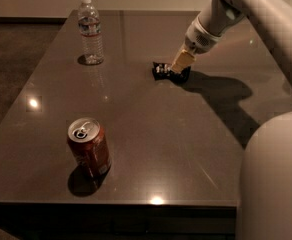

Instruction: Move rxbar chocolate near water bottle

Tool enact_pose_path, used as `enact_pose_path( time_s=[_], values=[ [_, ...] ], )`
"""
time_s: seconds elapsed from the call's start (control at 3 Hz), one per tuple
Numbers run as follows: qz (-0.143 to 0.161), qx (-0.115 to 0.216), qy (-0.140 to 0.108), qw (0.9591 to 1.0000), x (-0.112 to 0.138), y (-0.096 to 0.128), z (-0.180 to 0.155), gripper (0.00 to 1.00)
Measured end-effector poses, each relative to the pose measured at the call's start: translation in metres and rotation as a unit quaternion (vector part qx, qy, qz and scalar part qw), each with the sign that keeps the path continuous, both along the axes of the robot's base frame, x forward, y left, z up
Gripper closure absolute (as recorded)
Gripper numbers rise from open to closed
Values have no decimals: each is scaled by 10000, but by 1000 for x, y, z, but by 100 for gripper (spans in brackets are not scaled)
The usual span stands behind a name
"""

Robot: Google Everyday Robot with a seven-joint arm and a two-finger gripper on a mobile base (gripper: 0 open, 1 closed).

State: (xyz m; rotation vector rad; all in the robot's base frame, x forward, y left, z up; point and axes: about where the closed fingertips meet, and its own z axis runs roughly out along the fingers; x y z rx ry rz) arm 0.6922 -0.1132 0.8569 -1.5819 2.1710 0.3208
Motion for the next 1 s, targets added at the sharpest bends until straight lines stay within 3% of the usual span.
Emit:
enact_pose_path(
  time_s=[0.67, 1.0],
  values=[
    [200, 133, -265, 9994, 17, 44, 25, 100],
    [290, 192, -387, 9986, 22, 61, 32, 85]
  ],
)
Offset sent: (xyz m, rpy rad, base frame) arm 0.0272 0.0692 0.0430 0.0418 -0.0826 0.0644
